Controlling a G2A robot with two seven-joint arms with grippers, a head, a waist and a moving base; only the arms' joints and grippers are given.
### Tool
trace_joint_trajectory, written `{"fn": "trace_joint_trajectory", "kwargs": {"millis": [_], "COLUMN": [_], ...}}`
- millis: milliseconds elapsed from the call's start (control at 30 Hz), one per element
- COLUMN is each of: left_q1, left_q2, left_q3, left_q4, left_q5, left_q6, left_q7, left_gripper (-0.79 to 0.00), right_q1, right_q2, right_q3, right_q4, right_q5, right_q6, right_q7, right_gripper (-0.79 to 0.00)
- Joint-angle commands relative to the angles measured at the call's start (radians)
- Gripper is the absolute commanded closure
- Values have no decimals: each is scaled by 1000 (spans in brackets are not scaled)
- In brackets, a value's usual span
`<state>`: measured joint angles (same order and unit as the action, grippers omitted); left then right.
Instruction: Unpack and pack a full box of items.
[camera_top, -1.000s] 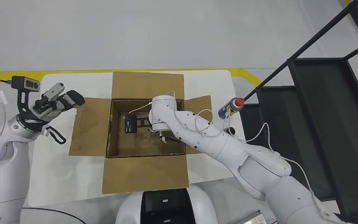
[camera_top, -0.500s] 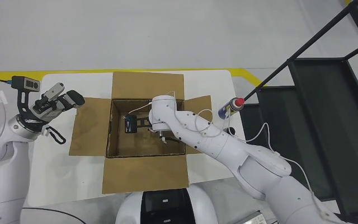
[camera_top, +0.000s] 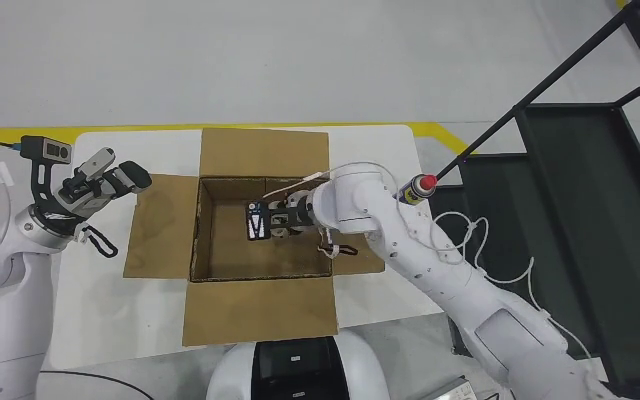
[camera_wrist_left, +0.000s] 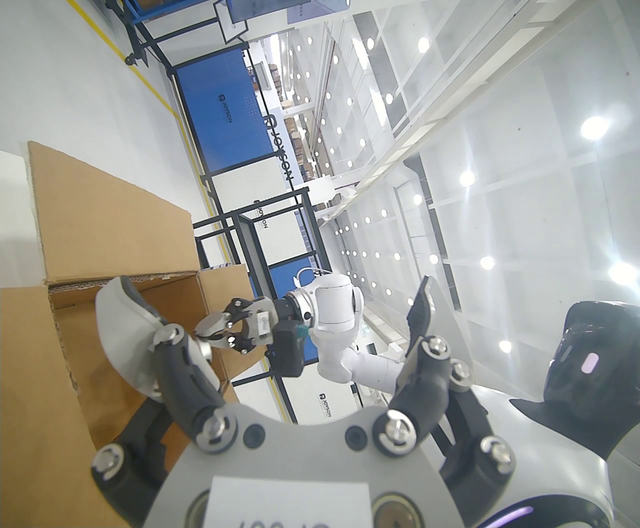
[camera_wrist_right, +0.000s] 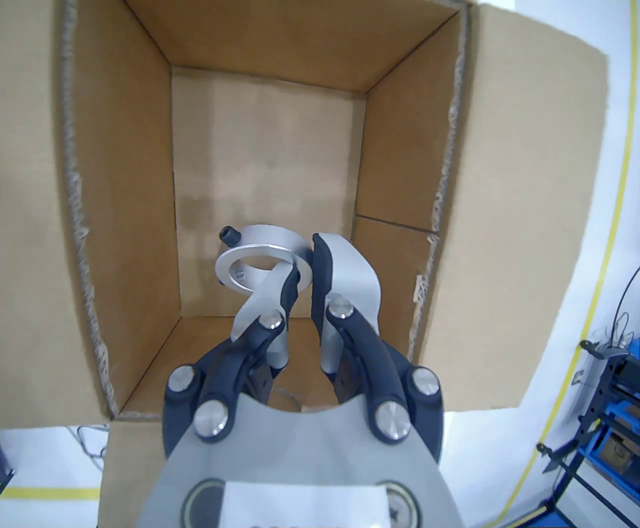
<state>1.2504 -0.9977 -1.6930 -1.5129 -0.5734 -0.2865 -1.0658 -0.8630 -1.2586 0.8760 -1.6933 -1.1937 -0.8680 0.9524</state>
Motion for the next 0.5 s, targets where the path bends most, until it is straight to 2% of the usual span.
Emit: {"fn": "trace_joint_trajectory", "kwargs": {"millis": [0, 100, 267, 333, 467], "left_q1": [0, 0, 0, 0, 0], "left_q2": [0, 0, 0, 0, 0], "left_q3": [0, 0, 0, 0, 0], "left_q4": [0, 0, 0, 0, 0], "left_q5": [0, 0, 0, 0, 0], "left_q6": [0, 0, 0, 0, 0], "left_q7": [0, 0, 0, 0, 0], "left_gripper": [-785, -785, -785, -785, -785], "right_q1": [-76, -191, -366, -430, -438], "right_q2": [61, 145, 250, 280, 284], "right_q3": [83, 209, 393, 448, 454], "right_q4": [-85, -185, -344, -388, -396], "right_q5": [-8, -14, 83, 109, 108], "right_q6": [-56, -144, -144, -144, -144], "right_q7": [-56, -145, -147, -201, -212], "right_gripper": [0, 0, 0, 0, 0]}}
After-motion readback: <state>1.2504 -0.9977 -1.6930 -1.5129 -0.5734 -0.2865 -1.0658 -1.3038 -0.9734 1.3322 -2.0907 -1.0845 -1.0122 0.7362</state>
